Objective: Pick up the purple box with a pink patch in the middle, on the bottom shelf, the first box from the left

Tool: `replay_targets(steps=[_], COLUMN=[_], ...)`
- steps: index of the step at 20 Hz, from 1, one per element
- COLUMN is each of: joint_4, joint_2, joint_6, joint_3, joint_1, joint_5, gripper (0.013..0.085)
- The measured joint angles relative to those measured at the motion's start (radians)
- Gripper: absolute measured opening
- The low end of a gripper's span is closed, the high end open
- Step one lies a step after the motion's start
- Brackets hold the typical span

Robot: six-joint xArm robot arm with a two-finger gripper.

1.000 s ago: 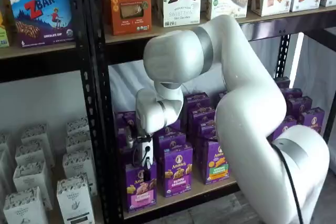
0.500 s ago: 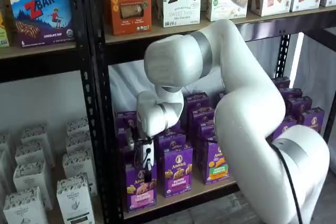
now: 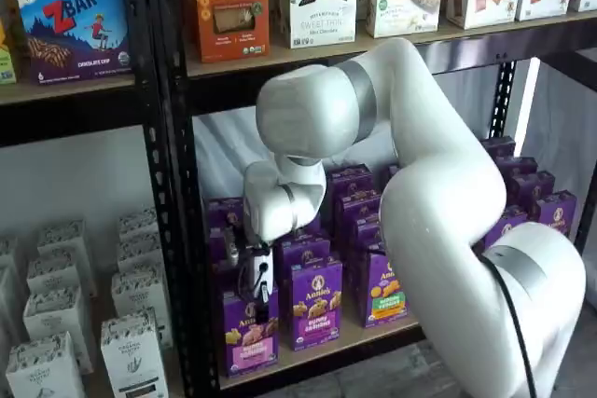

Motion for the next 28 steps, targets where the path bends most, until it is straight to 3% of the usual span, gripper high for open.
replay_targets(steps=[6,8,17,25,28], joint_4=[-0.002,-0.002,-0.004,0.004,0.001], joint_2=[0.001,0.000,0.000,-0.004,-0.004], joint_6=[0.001,0.001,0.008,0.007,0.014], joint_3=[-0.004,-0.003,-0.003,0.002,0.001], joint_1=[-0.001,0.000,0.004,0.011,0.014], joint_5=[0.008,0.008,0.009,0.010,0.016], gripper=[0.0690,0.0610,0.0610,0.0410,0.0410])
